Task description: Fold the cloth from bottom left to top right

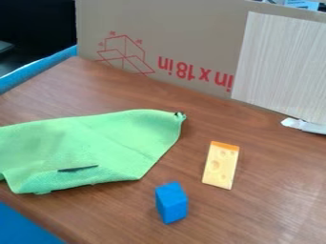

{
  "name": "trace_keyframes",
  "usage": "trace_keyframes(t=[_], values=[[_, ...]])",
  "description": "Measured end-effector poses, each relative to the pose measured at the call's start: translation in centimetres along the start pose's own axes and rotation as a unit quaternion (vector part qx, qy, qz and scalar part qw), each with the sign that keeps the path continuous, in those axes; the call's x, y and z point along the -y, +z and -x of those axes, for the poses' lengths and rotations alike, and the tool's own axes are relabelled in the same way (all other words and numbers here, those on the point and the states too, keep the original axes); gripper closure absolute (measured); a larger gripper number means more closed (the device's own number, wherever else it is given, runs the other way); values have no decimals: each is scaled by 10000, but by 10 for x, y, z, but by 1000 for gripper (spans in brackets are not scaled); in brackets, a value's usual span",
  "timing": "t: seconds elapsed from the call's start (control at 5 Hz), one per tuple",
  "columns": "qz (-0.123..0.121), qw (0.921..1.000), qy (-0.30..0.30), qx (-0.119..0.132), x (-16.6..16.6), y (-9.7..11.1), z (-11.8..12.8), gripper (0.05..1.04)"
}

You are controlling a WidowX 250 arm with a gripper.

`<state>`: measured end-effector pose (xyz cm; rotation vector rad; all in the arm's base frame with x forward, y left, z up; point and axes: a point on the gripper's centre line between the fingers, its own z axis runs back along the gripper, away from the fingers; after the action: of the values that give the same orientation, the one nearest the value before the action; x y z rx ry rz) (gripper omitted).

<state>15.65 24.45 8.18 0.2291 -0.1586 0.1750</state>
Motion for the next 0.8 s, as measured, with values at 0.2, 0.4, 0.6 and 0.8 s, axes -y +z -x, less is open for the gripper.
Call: trace_keyframes(t=[0.2,0.4,0.6,0.8], values=[[-106,9991,330,256,-8,-12,3,82],[-91,9962,659,568,-12,-18,3,82],[-36,9940,795,746,-8,-25,0,82],[72,9934,848,776,-7,-33,0,110]])
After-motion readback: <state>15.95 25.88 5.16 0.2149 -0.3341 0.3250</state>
